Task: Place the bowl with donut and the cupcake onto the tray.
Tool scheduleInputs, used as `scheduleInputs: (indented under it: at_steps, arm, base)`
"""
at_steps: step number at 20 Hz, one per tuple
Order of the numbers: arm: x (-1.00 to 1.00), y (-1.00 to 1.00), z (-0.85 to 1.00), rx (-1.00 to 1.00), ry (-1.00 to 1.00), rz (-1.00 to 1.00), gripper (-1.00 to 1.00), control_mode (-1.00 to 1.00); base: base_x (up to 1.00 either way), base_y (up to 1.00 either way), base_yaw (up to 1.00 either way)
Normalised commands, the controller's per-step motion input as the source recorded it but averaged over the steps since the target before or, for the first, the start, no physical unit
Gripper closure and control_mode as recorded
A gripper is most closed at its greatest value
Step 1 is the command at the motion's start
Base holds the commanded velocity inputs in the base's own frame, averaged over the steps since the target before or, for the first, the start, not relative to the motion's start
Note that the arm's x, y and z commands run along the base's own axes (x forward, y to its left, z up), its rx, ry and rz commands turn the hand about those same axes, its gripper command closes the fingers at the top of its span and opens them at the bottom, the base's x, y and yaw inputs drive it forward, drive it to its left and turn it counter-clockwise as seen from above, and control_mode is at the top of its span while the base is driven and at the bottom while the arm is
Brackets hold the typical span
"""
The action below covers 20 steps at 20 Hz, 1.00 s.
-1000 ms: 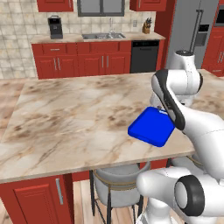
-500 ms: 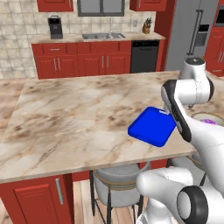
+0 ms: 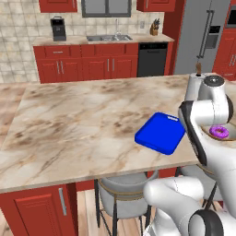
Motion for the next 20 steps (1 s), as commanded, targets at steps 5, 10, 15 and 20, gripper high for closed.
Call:
scheduleInputs:
  at_steps: [5, 10, 15, 20]
  arm:
    - [0.00, -0.38, -0.33, -0.14, -0.04, 0.00, -1.00, -1.00]
    - [0.00, -0.24, -0.22, -0.16, 0.00, 0.00, -1.00, -1.00]
    - [0.00, -0.21, -0.15, -0.15, 0.00, 0.00, -1.00, -1.00]
    - [0.00, -0.15, -0.06, -0.11, 0.00, 0.00, -1.00, -1.00]
  base:
    - [0.00, 0.00, 0.00]
    - [0.00, 0.00, 0.00]
    - [0.00, 0.00, 0.00]
    - [0.00, 0.00, 0.00]
